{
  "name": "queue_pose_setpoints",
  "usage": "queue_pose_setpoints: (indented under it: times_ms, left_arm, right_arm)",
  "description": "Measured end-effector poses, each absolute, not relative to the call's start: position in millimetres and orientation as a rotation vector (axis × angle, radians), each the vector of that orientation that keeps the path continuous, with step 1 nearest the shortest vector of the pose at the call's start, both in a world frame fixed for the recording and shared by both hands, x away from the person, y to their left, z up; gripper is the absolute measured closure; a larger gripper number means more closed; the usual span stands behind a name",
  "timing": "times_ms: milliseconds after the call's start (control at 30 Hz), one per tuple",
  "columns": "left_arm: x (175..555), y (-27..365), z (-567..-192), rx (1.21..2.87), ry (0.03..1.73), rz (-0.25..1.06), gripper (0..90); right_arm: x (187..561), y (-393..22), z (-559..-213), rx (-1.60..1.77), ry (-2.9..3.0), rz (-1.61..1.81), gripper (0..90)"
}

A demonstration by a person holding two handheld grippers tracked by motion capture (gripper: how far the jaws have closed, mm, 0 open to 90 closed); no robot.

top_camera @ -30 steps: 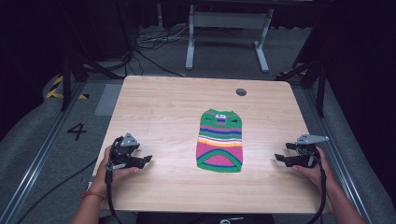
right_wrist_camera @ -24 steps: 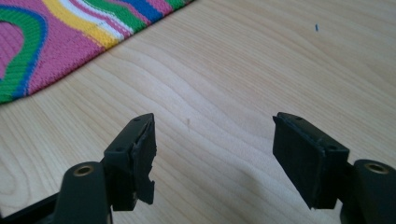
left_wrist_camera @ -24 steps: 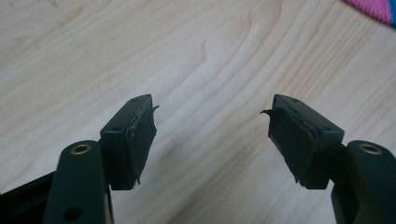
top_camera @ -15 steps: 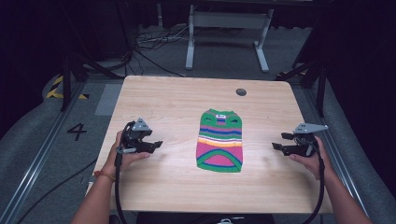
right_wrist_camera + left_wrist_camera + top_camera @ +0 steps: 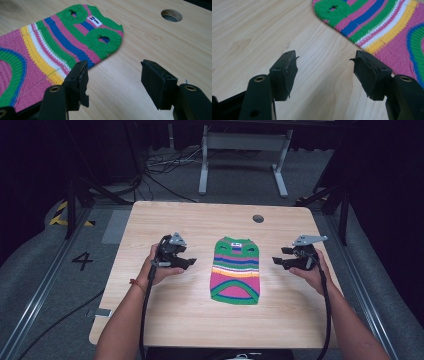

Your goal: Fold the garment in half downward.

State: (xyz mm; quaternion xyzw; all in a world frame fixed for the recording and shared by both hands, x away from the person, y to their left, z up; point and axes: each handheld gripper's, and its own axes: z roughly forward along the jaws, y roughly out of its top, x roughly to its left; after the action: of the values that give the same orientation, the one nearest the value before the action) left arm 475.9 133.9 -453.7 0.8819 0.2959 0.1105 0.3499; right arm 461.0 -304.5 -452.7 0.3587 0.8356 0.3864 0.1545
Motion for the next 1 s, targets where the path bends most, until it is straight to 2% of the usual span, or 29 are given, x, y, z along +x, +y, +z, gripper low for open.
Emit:
queue_pose_setpoints:
  times_ms: [267, 767, 1000]
  left_arm:
    - [500, 104, -457, 2.322, 0.729, 0.277, 36.7]
    - [537, 66, -470, 2.282, 0.760, 0.232, 42.7]
    - [553, 44, -475, 2.291, 0.787, 0.245, 53.8]
  right_arm:
    - [487, -281, -459, 1.018, 2.434, 1.088, 40.3]
    - [521, -252, -466, 1.024, 2.443, 1.073, 46.1]
    - [535, -239, -474, 1.065, 2.450, 1.057, 47.6]
